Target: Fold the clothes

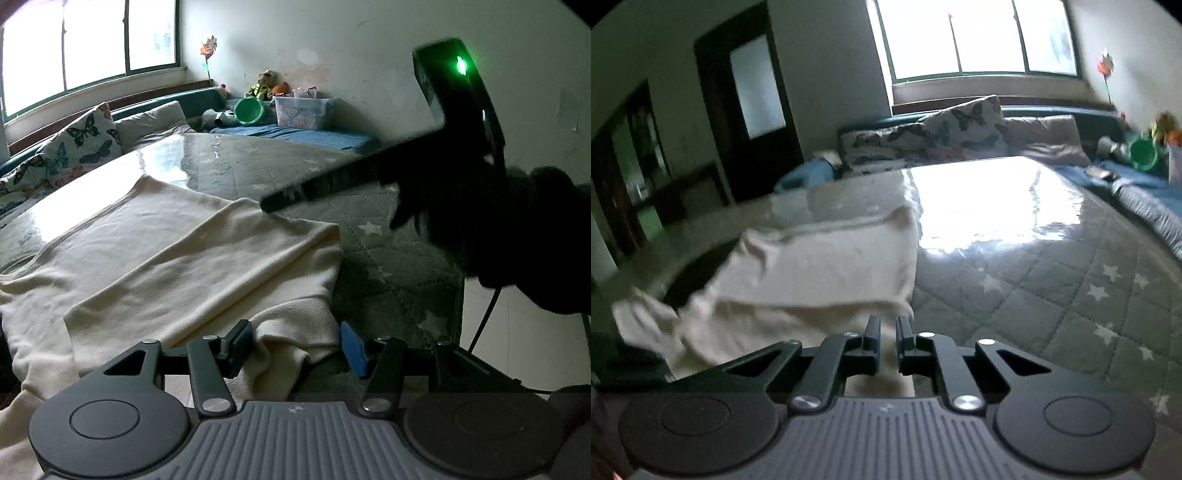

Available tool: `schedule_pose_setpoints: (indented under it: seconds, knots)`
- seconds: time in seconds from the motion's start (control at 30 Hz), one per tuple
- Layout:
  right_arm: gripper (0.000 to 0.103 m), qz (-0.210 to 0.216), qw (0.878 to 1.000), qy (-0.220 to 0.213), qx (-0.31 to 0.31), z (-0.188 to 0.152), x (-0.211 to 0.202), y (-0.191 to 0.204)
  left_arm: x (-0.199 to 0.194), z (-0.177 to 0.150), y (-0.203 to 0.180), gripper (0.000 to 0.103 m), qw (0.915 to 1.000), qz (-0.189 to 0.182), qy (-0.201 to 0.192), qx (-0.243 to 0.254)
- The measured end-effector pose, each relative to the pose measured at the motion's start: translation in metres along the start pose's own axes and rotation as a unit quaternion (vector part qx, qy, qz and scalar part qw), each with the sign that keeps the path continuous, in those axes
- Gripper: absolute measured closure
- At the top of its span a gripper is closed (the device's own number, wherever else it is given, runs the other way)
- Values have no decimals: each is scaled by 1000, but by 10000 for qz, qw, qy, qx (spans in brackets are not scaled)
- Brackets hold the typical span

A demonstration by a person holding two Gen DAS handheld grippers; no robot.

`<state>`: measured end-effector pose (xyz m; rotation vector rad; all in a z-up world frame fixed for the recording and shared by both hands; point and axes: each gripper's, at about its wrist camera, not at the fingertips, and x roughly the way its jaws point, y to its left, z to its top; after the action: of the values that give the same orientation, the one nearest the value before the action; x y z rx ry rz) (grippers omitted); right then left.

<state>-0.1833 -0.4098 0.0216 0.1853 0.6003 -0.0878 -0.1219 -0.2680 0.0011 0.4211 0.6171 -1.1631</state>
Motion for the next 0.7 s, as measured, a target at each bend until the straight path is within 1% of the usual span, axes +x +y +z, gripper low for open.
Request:
schedule_pose_setpoints:
  seconds: [0.07, 0.13, 0.27, 0.33, 0.43, 0.5, 0.6, 0.7]
  knots:
    - [94, -198, 9997, 82, -83, -6, 5, -1, 0, 0, 0, 46, 10000, -2, -1, 2]
    - [94, -207, 9998, 40, 7, -8, 3, -5, 0, 0, 0, 46, 10000, -3, -2, 1]
    - [94, -576, 9983, 0, -9, -5, -1, -5, 0, 0, 0, 46, 10000, 1, -12, -15]
    - [94, -535, 9985, -79, 33, -6, -5, -3, 1, -1, -1, 45, 10000, 5, -20, -12]
    - [94, -354, 9988, -290, -145, -4, -11, 9, 1, 0, -2, 44, 10000, 15, -17, 1]
    - [94, -197, 9995, -202, -139, -4, -5, 13, 1, 0, -2, 44, 10000, 18, -10, 0]
    - [93, -265, 9995, -17, -156, -11, 3, 11, 0, 0, -1, 44, 10000, 16, -14, -64]
    - [93, -307, 9995, -41, -50, -11, -4, 7, -3, 1, 1, 44, 9999, 9, -48, -165]
